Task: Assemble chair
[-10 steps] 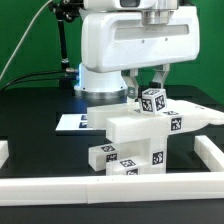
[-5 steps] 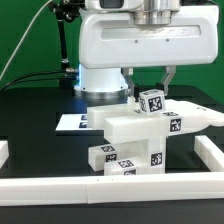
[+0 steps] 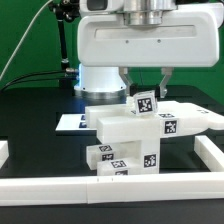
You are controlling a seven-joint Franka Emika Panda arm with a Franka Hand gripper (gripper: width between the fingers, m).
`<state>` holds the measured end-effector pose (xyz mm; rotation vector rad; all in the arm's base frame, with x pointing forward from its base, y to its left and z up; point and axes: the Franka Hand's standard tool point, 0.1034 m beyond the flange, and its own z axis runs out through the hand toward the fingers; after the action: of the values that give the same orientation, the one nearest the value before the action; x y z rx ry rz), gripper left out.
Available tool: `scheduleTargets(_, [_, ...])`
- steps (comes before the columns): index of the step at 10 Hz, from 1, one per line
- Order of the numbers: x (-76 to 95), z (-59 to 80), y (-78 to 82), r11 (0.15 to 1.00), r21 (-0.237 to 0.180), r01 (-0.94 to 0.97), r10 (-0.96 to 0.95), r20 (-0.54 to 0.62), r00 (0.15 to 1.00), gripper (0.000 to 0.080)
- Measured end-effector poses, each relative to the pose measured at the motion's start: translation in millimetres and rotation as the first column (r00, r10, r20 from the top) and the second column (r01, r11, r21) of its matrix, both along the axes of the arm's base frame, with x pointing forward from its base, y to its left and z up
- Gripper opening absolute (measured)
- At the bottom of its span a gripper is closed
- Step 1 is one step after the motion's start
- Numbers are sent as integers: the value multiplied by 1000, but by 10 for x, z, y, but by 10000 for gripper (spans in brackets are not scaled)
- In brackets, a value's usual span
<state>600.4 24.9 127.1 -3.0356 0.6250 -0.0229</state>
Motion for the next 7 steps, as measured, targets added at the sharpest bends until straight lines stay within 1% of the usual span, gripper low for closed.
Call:
scheduleTargets(2, [-1,-1,9,1000,0,-11,11,0,1000,286])
scheduleTargets(3, [-1,-1,8,999,-1,-41,41,1,999,504])
scheduleTargets(4, [-1,-1,0,996,-2,-89,89,3,996,603])
scheduleTargets(5, [0,0,-8,987,-4,-158,158,5,987,603])
scheduleTargets(6, [8,6,-30,962,-8,-275,275,11,961,640])
scheduleTargets(7, [22,15,-60,933,-13,-360,360,17,933,647])
